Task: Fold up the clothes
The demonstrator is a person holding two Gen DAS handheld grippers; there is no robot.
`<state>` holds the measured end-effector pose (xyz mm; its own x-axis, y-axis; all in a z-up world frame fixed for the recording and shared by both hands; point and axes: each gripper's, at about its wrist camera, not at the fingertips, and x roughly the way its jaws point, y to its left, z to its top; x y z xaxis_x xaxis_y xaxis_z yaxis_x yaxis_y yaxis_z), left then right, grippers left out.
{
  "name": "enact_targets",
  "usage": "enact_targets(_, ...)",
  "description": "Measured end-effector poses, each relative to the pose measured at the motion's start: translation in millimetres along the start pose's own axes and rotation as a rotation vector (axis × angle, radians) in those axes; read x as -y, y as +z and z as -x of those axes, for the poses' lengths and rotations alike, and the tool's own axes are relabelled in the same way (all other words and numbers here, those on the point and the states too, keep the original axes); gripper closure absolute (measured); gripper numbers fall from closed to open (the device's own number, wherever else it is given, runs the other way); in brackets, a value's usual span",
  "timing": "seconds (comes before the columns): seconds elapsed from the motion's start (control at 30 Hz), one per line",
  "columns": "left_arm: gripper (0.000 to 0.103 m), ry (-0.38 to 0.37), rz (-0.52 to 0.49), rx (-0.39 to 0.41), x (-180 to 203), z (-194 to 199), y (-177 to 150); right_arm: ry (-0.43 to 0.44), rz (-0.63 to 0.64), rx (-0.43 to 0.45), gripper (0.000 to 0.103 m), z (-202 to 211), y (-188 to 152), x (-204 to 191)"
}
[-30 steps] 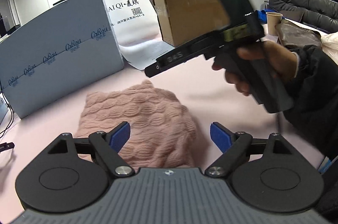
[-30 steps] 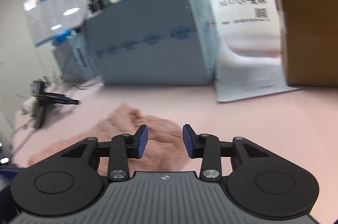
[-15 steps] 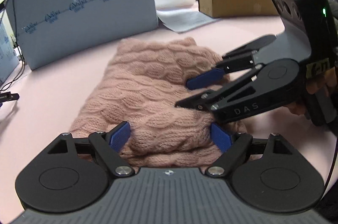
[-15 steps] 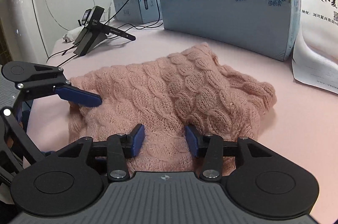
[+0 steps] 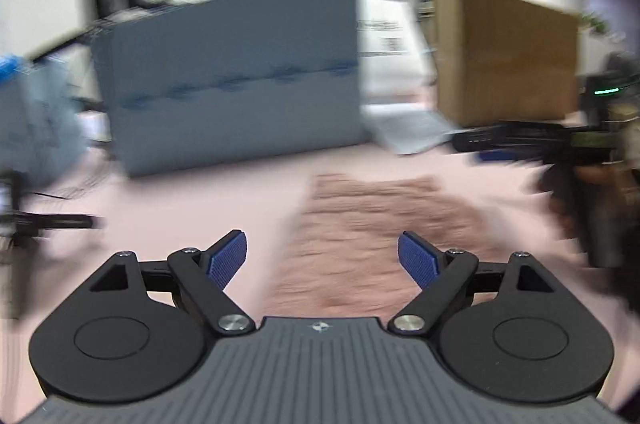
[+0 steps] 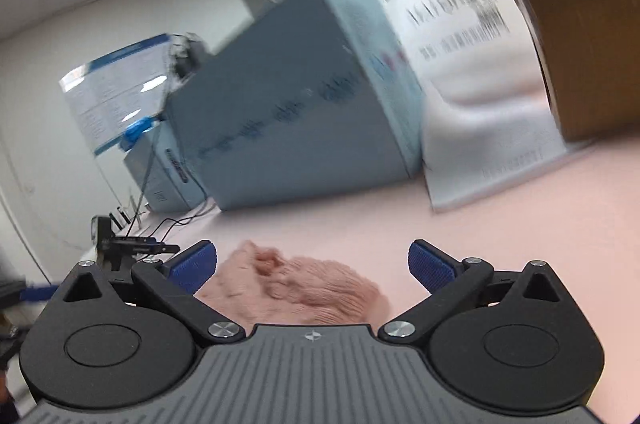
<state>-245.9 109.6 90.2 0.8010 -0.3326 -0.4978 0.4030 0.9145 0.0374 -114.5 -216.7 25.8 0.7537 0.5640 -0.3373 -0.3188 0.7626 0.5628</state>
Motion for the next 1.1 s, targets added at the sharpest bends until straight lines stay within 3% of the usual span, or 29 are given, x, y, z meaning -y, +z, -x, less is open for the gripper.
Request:
enact_targets(0.13, 0.021, -0.092, -0.034, -0.055, 13, -40, -9, 0.059, -0.160, -0.092, 0.000, -29, 3, 36)
enact_targets(0.3, 0.020, -0.127, 0.022, -0.117, 0, -83, -25, 0.152, 0.019, -0.177, 0.000, -52, -3, 23)
enact_targets(0.47, 0.016, -0.137, 0.017, -0.055, -3, -85, -39, 0.240, 0.034, -0.232, 0.000, -64, -3, 18)
enact_targets(0.5, 0.016, -0.131, 0.004, -0.055, 0, -85, -40, 0.240, 0.035, -0.235, 0.005, -67, -3, 17)
enact_targets(0.57, 0.014, -0.124, -0.011, -0.055, 4, -86, -40, 0.236, 0.018, -0.247, 0.040, -69, -3, 18)
enact_targets(0.6, 0.014, -0.122, -0.014, -0.055, 4, -86, -40, 0.239, -0.003, -0.264, 0.070, -70, -3, 20)
enact_targets(0.63, 0.014, -0.122, -0.015, -0.054, 5, -86, -40, 0.236, -0.024, -0.286, 0.079, -72, -4, 22)
enact_targets(0.83, 0.014, -0.128, -0.003, -0.049, 3, -87, -39, 0.219, 0.035, -0.192, 0.088, -60, -4, 11)
enact_targets(1.1, 0.014, -0.141, 0.017, -0.041, -3, -86, -40, 0.169, 0.188, -0.062, 0.090, -47, -6, -24)
